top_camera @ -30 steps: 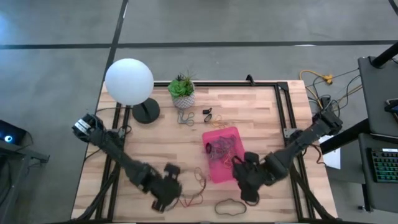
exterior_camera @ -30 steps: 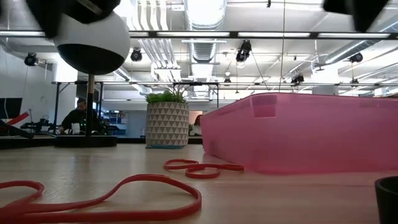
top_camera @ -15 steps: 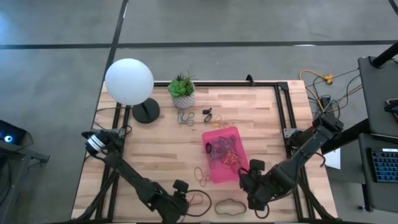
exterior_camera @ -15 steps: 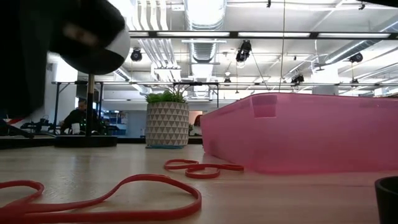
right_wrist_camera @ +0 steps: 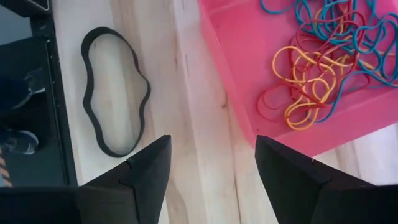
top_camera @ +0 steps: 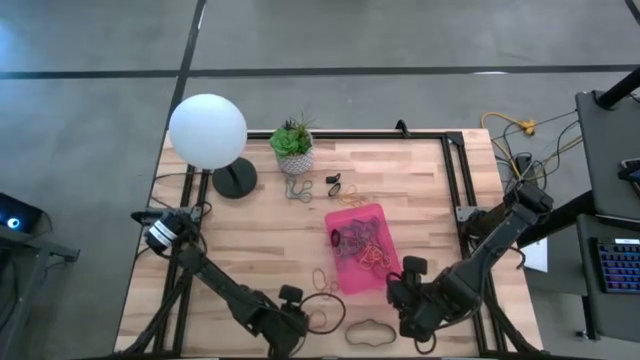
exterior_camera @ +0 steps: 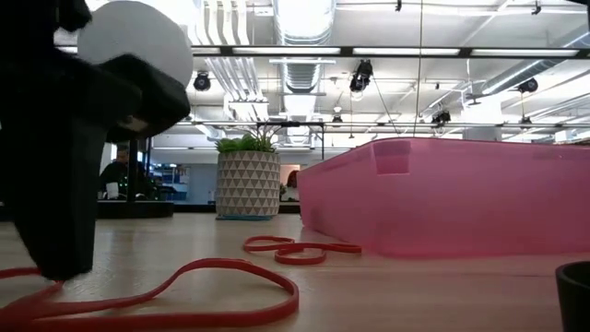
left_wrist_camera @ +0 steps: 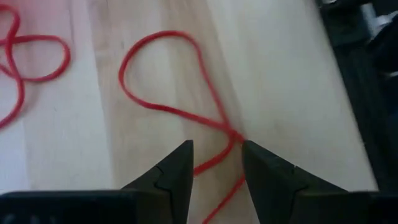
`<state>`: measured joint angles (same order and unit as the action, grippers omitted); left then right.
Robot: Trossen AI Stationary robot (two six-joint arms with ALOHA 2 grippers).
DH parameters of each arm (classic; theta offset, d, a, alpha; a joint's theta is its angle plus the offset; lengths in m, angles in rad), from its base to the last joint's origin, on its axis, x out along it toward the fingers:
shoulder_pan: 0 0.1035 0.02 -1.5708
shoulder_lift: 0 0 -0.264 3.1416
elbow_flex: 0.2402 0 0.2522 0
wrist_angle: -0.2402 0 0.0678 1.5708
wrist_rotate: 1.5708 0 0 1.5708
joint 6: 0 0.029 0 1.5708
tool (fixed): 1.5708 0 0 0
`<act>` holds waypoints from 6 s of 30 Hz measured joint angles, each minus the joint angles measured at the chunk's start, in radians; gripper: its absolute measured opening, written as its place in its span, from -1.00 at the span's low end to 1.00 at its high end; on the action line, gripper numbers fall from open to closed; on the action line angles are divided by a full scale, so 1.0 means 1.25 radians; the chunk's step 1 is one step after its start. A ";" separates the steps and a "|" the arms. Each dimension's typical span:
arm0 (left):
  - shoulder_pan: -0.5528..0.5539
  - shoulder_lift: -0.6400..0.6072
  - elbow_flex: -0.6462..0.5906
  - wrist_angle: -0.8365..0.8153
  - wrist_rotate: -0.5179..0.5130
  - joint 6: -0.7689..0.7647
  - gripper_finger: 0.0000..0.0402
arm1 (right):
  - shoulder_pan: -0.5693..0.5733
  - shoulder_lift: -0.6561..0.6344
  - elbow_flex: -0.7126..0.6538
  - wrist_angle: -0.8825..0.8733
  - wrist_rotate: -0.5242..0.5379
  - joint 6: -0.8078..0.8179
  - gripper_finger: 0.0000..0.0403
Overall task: Pick and place rubber bands into bin
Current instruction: Put the bottom red rubber band into the red bin, then put the red rubber band into the red bin, then put the bottom black rubber band into the red bin
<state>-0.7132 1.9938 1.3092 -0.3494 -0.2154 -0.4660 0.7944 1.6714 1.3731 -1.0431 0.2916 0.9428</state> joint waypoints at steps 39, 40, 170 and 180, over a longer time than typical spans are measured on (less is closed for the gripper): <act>0.216 -0.068 0.086 -0.092 -0.237 0.230 -1.00 | 0.000 0.000 -0.042 -0.001 0.021 0.147 0.09; 0.220 -0.102 0.106 -0.094 -0.251 0.258 -1.00 | 0.000 0.000 -0.042 -0.001 0.021 0.149 0.09; 0.406 0.008 0.293 0.107 0.129 0.070 -0.20 | 0.147 -0.001 -0.060 -0.096 -0.008 0.363 0.09; 0.279 -0.105 0.289 -0.110 0.096 0.107 -0.05 | 0.132 0.116 -0.060 0.204 -0.003 0.168 0.09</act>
<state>-0.3650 1.8622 1.6699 -0.4872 -0.0951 -0.3326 0.9593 1.8169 1.2976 -0.7880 0.2874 1.1526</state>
